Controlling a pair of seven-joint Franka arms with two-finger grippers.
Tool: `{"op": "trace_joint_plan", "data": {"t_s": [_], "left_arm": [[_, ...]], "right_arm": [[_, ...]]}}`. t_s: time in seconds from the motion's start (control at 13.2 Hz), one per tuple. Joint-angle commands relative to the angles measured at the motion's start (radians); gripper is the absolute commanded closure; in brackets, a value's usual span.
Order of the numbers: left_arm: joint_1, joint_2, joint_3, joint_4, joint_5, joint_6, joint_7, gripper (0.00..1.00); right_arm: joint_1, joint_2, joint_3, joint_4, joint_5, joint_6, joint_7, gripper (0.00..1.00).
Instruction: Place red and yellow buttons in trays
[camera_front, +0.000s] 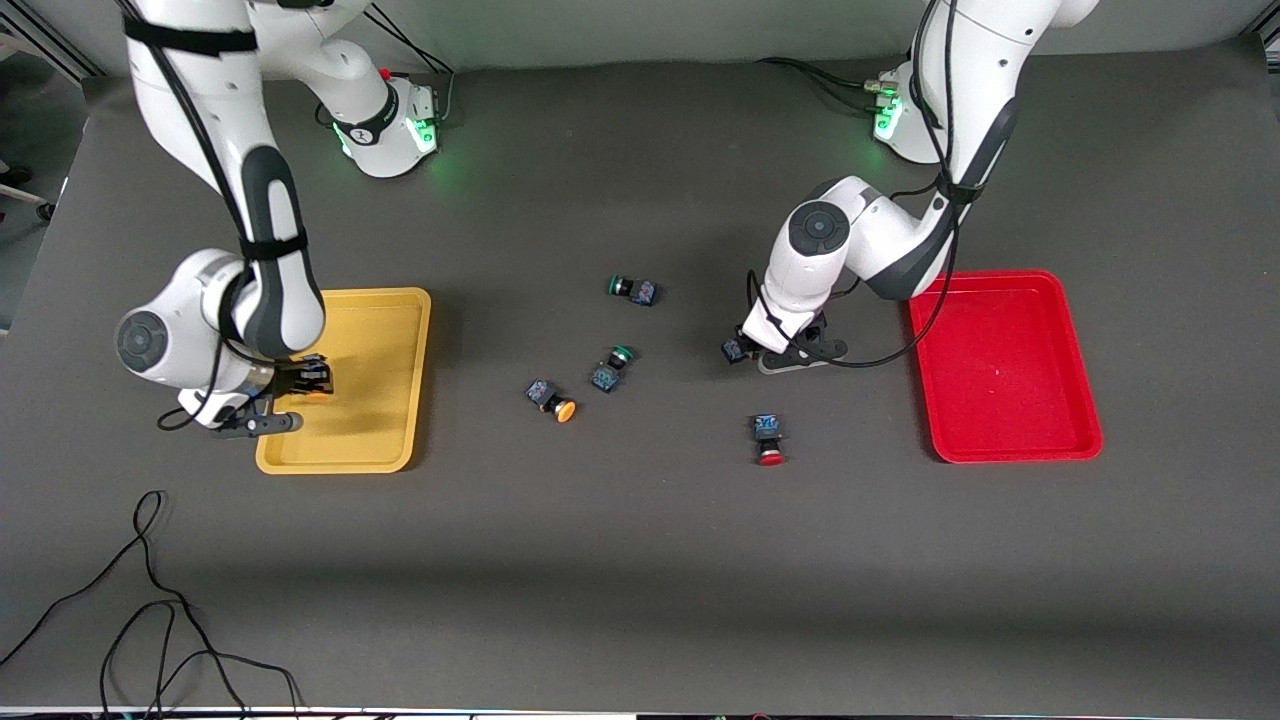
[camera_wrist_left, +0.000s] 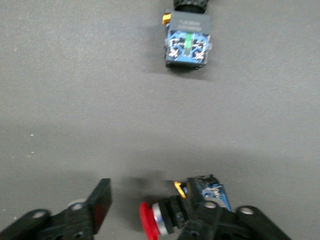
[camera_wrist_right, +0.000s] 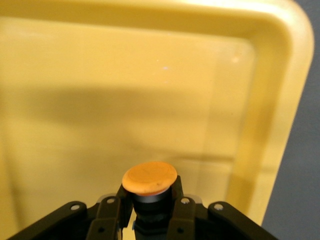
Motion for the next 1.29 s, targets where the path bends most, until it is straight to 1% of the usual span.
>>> {"op": "trace_joint_plan", "data": {"t_s": [0.0,0.08,0.15,0.23,0.3,0.38,0.45,0.61,0.68,0.83,0.91,0.98,1.06,1.13,1.21], "left_arm": [[-0.014,-0.011,-0.006,0.006,0.008,0.0,-0.05,0.0],[-0.023,-0.004,-0.021,0.006,0.016,0.005,-0.061,0.01],[-0.043,-0.001,-0.02,0.006,0.019,0.009,-0.053,0.02],[-0.054,-0.001,-0.02,0.007,0.06,0.011,-0.037,0.03],[-0.052,-0.001,-0.021,0.007,0.126,0.014,-0.027,0.03],[-0.052,0.001,-0.021,0.007,0.183,0.014,-0.018,0.03],[-0.054,0.004,-0.021,0.007,0.23,0.017,-0.001,0.04],[-0.051,0.024,-0.02,0.009,0.309,0.057,0.039,0.05],[-0.048,0.041,-0.02,0.01,0.343,0.074,0.056,0.05],[-0.051,0.071,-0.02,0.012,0.386,0.115,0.057,0.07],[-0.051,0.085,-0.018,0.01,0.412,0.129,0.06,0.08],[-0.048,0.101,-0.017,0.01,0.441,0.132,0.06,0.12],[-0.046,0.105,-0.017,0.01,0.455,0.132,0.06,0.29],[-0.046,0.107,-0.017,0.012,0.461,0.132,0.06,0.61],[-0.043,0.107,-0.017,0.012,0.456,0.132,0.048,1.0]], "right_arm": [[0.0,0.01,-0.006,0.028,0.035,-0.011,-0.022,0.53],[0.0,0.008,-0.006,0.042,0.035,-0.015,-0.016,0.08],[0.002,0.002,-0.008,0.048,0.035,-0.024,-0.008,0.0],[0.003,-0.007,-0.009,0.059,0.03,-0.052,-0.002,0.0],[0.006,-0.013,-0.015,0.077,0.025,-0.086,-0.002,0.0],[0.02,-0.019,-0.046,0.1,0.021,-0.124,-0.001,0.0],[0.046,-0.033,-0.08,0.131,-0.007,-0.179,0.003,0.0],[0.138,-0.07,-0.188,0.226,-0.068,-0.332,0.085,0.0],[0.187,-0.084,-0.24,0.276,-0.073,-0.415,0.128,0.0],[0.283,-0.087,-0.319,0.355,-0.073,-0.51,0.203,0.0],[0.317,-0.087,-0.336,0.383,-0.073,-0.54,0.232,0.0],[0.336,-0.087,-0.339,0.407,-0.073,-0.555,0.257,0.0],[0.351,-0.087,-0.339,0.432,-0.073,-0.564,0.271,0.0],[0.371,-0.087,-0.339,0.449,-0.073,-0.566,0.273,0.0],[0.394,-0.085,-0.339,0.461,-0.073,-0.566,0.283,0.0]]}}
